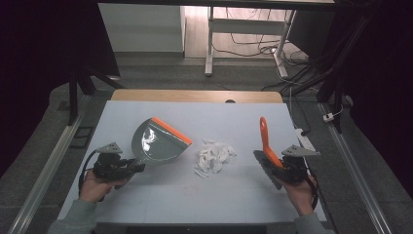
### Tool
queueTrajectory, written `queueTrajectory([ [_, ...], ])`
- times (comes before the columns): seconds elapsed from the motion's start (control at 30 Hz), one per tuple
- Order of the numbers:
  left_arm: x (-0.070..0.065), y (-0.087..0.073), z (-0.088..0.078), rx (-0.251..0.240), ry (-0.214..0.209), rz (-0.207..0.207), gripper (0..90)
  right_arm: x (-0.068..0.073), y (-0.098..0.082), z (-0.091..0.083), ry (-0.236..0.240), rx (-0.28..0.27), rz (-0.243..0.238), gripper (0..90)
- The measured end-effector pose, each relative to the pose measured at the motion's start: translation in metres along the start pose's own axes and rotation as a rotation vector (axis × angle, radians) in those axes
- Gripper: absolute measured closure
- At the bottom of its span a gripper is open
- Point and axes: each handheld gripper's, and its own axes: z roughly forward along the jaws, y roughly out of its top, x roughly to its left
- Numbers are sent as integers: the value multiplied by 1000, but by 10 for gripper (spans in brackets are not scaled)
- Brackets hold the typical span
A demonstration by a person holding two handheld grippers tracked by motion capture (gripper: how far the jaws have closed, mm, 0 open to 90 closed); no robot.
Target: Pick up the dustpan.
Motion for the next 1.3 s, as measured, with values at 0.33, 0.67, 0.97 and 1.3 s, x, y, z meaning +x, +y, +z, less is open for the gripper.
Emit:
queueTrajectory([
  [0.33, -13, 0, -7, 6, -65, 55, 618, 0, 0, -1, -2, -2, 0, 764],
  [0.67, -14, -3, -14, -19, -187, 89, 618, 0, 0, -1, -2, -2, -1, 764],
  [0.97, -19, -8, -15, 18, -181, 113, 618, 0, 0, 0, -4, -2, 0, 764],
  [1.3, -25, -11, -10, 82, -200, 164, 618, 1, 0, -1, -3, -6, -1, 764],
])
